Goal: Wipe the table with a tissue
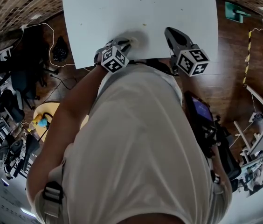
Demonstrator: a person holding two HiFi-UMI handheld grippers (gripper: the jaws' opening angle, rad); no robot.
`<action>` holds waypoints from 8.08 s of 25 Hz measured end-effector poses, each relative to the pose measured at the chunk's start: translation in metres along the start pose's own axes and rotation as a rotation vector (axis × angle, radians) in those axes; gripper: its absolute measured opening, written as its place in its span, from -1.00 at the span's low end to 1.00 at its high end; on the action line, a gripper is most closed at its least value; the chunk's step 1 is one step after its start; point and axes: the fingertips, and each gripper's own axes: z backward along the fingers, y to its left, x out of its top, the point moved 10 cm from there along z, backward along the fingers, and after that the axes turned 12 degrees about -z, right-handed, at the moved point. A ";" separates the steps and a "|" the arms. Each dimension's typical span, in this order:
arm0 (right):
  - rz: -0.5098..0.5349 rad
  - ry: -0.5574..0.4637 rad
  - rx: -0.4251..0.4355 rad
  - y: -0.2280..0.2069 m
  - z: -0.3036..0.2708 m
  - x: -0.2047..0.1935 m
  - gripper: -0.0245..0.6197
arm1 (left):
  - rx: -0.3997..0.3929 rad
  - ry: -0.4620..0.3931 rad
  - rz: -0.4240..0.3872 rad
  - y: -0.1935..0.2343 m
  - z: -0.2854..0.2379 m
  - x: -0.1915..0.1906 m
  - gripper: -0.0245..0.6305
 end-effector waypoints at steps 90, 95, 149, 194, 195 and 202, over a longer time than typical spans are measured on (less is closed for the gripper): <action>-0.045 -0.054 0.016 -0.068 0.085 0.018 -0.90 | 0.439 0.110 0.348 0.055 -0.040 0.059 -0.73; -0.045 -0.062 0.003 -0.067 0.090 0.019 -0.90 | 0.283 0.064 0.229 0.026 -0.050 0.086 -0.73; 0.260 0.188 0.135 0.134 -0.119 -0.018 -0.90 | 0.576 -0.239 0.815 0.081 0.130 -0.208 -0.73; 0.082 0.144 0.129 0.070 -0.103 0.014 -0.90 | 0.382 0.149 0.538 0.121 0.057 -0.115 -0.75; 0.082 0.142 0.127 0.071 -0.103 0.013 -0.90 | 0.372 0.139 0.524 0.116 0.054 -0.109 -0.75; 0.087 0.133 0.117 0.091 -0.106 -0.007 -0.90 | 0.232 0.053 0.553 0.089 0.047 -0.100 -0.75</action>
